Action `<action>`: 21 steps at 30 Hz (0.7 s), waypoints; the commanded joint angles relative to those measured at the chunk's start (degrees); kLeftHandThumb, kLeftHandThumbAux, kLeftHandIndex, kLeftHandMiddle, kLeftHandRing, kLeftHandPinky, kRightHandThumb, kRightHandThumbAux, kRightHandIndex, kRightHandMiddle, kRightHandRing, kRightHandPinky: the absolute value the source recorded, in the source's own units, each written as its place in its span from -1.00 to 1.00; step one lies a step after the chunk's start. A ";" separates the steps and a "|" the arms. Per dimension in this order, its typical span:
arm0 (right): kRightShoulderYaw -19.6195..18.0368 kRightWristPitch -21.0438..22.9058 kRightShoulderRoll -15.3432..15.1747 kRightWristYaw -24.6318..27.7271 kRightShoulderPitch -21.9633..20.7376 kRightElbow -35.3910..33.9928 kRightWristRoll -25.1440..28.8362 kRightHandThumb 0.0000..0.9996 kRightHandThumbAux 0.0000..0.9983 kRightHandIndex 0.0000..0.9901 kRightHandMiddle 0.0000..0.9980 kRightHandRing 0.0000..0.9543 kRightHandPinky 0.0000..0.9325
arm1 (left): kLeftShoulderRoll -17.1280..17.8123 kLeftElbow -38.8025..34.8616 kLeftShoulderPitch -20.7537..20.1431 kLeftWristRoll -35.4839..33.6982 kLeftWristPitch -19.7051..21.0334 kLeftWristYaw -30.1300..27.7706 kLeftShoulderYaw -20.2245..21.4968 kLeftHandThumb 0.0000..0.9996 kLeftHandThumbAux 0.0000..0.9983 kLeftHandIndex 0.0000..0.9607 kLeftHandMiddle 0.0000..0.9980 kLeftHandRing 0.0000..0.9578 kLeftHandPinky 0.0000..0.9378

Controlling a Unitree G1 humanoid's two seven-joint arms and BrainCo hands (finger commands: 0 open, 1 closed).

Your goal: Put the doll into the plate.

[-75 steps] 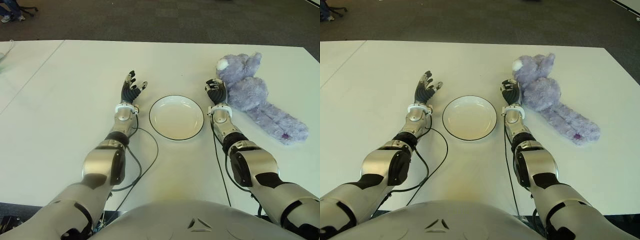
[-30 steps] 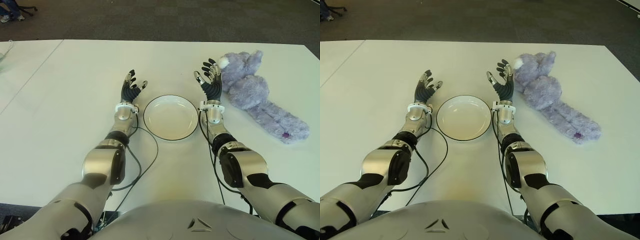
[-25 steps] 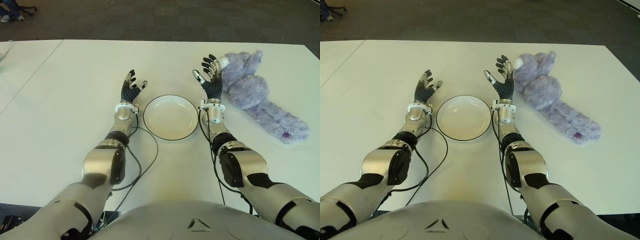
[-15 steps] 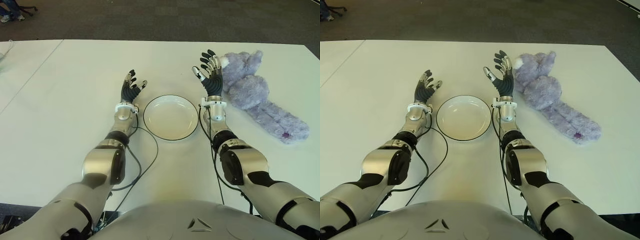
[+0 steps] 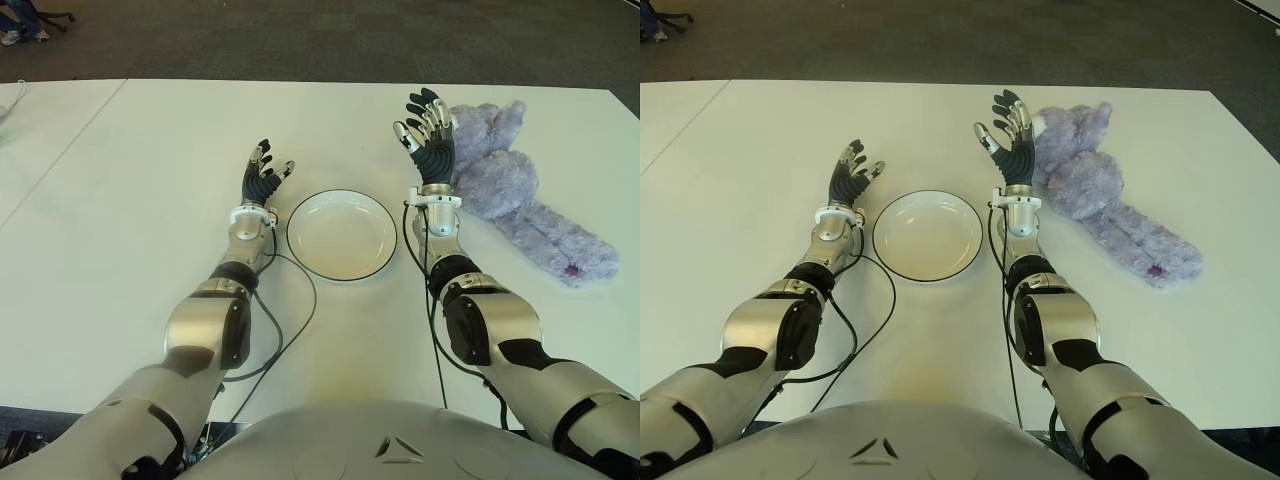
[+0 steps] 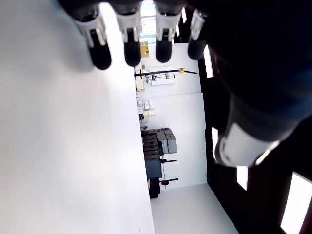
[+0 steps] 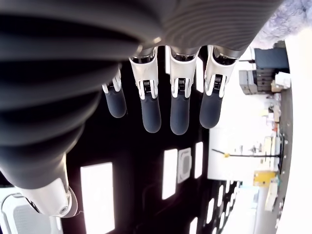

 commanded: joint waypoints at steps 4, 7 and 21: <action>-0.66 -3.00 -3.57 3.81 -3.68 -4.15 1.95 -0.33 0.32 -0.70 -0.56 -0.54 -0.44 | -3.25 6.42 9.95 0.77 7.06 -0.19 -0.55 -0.58 0.44 -0.83 -0.84 -0.82 -0.76; -0.96 -3.73 -5.83 5.36 -3.87 -5.87 2.40 -0.30 0.31 -0.70 -0.56 -0.53 -0.42 | -3.28 6.40 9.98 0.71 6.90 -0.18 -0.49 -0.60 0.43 -0.83 -0.84 -0.83 -0.76; -3.39 -3.55 -17.10 7.77 -5.79 -6.33 2.65 -0.38 0.20 -0.72 -0.61 -0.57 -0.52 | -3.19 6.44 9.99 0.82 7.05 -0.29 -0.58 -0.58 0.41 -0.83 -0.84 -0.82 -0.73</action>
